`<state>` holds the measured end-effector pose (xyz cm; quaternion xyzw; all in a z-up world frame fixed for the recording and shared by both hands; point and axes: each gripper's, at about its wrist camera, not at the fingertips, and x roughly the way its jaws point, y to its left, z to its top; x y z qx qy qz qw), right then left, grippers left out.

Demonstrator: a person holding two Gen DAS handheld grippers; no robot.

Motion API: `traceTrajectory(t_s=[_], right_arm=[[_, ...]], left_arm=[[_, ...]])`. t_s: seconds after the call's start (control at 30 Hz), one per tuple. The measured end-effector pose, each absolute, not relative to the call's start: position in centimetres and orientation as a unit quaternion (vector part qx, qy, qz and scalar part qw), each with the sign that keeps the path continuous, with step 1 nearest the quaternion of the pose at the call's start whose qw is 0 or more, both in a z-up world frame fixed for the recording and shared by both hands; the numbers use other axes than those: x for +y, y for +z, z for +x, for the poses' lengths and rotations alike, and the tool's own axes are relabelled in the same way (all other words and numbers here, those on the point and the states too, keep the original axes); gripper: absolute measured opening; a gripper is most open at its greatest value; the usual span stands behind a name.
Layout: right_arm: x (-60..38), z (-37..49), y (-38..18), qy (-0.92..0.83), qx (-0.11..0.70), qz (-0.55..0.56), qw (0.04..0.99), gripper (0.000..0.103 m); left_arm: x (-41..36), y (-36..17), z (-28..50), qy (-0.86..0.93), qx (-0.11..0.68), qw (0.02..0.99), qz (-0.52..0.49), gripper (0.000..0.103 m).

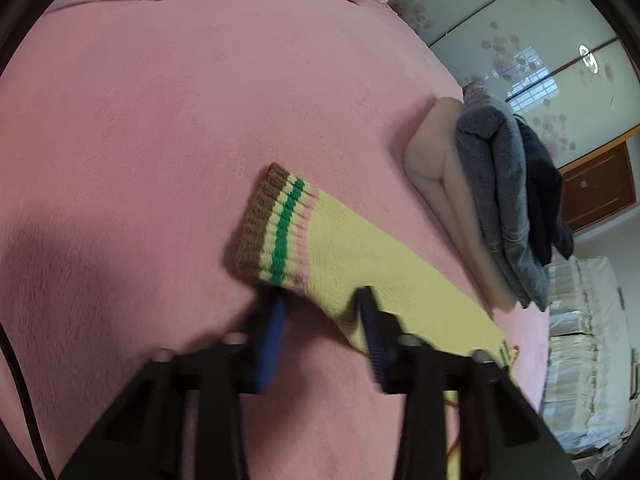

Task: Fold large clothes
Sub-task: 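Grasp the remaining sleeve cuff with the left gripper and fold it inward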

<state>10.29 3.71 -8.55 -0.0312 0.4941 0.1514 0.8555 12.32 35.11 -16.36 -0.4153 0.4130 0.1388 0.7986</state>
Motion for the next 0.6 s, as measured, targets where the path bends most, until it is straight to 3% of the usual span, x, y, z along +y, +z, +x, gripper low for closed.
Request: traceTrajectory(t_s=[0.03, 0.27, 0.47, 0.6], right_arm=[[3.5, 10.3, -8.8, 0.149, 0.497, -0.029, 0.855, 0.004], [0.9, 10.3, -8.6, 0.135, 0.493, -0.01, 0.86, 0.004], [-3.5, 10.4, -7.6, 0.103, 0.478, 0.023, 0.872, 0.004], [-7.6, 10.2, -7.1, 0.068, 0.47, 0.046, 0.879, 0.004]], left_arm=[[35.0, -16.5, 12.7, 0.137, 0.41, 0.8, -0.416, 0.009], [31.4, -11.3, 14.0, 0.108, 0.372, 0.852, -0.351, 0.005], [19.8, -5.1, 15.8, -0.053, 0.352, 0.893, -0.276, 0.005], [10.4, -5.4, 17.5, -0.144, 0.387, 0.884, -0.218, 0.005]])
